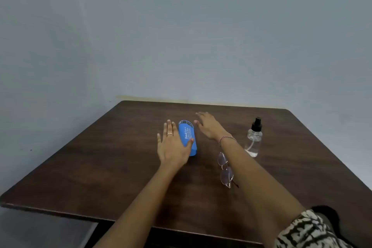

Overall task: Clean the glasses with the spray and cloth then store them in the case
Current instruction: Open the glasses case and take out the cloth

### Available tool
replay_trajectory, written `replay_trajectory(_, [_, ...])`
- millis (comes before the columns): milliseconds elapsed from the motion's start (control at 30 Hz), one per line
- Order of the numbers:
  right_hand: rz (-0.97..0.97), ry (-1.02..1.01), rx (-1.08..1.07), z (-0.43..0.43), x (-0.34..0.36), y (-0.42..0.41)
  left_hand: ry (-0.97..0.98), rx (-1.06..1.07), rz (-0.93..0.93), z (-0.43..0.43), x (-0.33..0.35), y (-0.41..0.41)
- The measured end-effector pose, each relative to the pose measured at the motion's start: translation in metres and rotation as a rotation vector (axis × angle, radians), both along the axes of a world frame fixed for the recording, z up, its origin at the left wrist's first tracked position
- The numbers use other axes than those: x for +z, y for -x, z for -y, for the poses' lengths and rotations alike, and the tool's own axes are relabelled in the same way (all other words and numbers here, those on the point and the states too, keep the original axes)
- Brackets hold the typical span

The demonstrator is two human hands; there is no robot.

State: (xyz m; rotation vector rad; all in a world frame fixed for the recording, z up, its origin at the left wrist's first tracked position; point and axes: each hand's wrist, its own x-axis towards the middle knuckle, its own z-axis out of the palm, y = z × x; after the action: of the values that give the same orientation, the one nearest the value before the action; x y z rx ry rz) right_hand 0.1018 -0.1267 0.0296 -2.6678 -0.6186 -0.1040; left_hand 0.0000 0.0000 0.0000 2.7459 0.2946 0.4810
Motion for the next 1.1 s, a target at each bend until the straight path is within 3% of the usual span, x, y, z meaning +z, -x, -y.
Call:
replay_trajectory(233, [-0.221,-0.05,-0.052,-0.022,-0.01,-0.034,0.18,0.044,-0.007,-0.002,-0.012,-0.014])
replay_trajectory(633, [-0.234,-0.165,-0.1,-0.029,-0.022,-0.06,0.32,0.077,-0.067,-0.014,-0.009,-0.023])
replay_trajectory(900, [-0.392,-0.401,-0.155,-0.031,-0.022,-0.039,0.364,0.044,-0.196,-0.046,0.002,-0.017])
replay_trajectory(1100, [-0.446,-0.61,-0.262,-0.038,-0.022,-0.015,0.578,0.012,-0.198,-0.072,0.004,-0.003])
